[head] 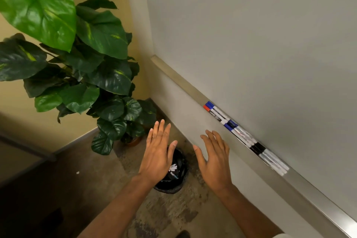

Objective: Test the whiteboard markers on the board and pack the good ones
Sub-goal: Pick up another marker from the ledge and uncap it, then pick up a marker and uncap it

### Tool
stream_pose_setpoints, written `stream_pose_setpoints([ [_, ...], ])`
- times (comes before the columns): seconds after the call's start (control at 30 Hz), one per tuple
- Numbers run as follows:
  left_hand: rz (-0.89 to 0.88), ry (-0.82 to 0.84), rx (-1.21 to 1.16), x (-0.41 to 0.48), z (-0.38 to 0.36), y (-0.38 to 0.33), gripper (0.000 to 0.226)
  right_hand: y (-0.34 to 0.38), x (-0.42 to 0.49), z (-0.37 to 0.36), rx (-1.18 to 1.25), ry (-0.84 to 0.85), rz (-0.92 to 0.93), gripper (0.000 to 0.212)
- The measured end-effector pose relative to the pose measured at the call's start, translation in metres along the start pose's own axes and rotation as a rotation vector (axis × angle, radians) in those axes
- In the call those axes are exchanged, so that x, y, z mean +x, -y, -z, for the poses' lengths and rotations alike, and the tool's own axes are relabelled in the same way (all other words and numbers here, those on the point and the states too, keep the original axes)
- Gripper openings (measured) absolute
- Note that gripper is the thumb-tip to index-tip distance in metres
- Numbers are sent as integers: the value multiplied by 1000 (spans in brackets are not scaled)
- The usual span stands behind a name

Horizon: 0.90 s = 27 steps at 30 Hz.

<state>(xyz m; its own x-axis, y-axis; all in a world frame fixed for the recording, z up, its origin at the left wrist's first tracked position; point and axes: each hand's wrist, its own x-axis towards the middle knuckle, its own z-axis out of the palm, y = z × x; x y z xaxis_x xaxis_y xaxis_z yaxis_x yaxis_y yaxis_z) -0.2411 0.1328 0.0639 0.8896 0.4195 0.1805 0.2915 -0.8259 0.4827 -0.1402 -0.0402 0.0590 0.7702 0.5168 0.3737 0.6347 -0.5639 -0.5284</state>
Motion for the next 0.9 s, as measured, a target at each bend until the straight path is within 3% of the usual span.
stream_pose_setpoints([
  [0.4, -215, 74, 70, 4, -7, -144, 77, -34, -26, 119, -187, -91, -37, 59],
  [0.9, -543, 180, 53, -29, -76, -303, 75, -121, -127, 251, -399, -223, -300, 70],
])
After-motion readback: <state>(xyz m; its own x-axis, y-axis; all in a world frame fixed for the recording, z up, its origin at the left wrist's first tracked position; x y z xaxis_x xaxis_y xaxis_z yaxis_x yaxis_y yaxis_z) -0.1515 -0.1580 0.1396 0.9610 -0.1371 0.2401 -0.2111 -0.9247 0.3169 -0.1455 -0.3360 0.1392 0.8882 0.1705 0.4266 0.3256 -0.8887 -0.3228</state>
